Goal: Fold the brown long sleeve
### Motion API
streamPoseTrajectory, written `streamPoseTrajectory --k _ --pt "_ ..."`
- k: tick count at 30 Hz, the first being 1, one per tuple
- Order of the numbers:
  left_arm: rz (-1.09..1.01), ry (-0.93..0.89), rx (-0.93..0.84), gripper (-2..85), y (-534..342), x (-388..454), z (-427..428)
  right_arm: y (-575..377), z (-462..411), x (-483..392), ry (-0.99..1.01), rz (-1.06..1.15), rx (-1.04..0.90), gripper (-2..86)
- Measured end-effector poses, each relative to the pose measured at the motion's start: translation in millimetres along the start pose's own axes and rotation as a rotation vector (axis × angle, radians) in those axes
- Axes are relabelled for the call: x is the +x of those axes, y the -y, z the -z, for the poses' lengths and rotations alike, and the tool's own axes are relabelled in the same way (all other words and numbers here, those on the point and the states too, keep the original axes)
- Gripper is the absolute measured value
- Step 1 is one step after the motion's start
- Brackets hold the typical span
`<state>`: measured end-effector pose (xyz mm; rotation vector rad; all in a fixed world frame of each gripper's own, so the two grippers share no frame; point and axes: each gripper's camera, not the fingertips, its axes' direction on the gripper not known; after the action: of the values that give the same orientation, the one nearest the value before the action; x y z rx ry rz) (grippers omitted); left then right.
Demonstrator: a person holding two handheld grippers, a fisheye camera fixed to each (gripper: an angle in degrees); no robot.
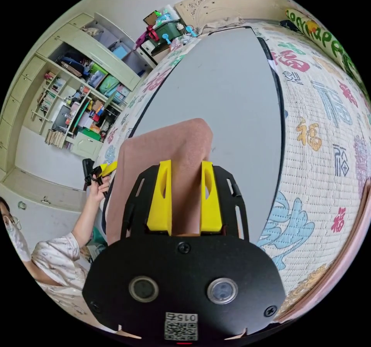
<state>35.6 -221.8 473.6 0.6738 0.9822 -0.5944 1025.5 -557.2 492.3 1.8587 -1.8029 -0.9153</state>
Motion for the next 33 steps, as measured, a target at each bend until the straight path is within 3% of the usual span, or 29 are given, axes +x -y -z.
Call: streamPoseTrajectory --k 7,12,16,22,28,33 --pt "-0.044 0.050 -0.006 16.9 23 57 18 15 -85 -11 0.031 0.158 -0.077 10.6" --pt "0.018 0.044 0.025 12.4 36 76 45 -1 -137 -15 0.012 0.236 -0.128 10.1" --pt "0.071 -0.017 0.046 9.4 46 85 68 -45 -156 16 -0.016 0.233 -0.114 8.9" --pt "0.003 0.042 0.108 6.0 58 168 121 -150 -143 32 -0.052 0.330 0.006 7.0" --pt "-0.260 0.062 0.313 4.9 3 385 273 -303 -46 -5 0.163 0.524 0.192 6.9" --pt "-0.535 0.169 0.518 4.6 -127 595 465 -452 4 -73 0.405 0.704 0.314 6.8"
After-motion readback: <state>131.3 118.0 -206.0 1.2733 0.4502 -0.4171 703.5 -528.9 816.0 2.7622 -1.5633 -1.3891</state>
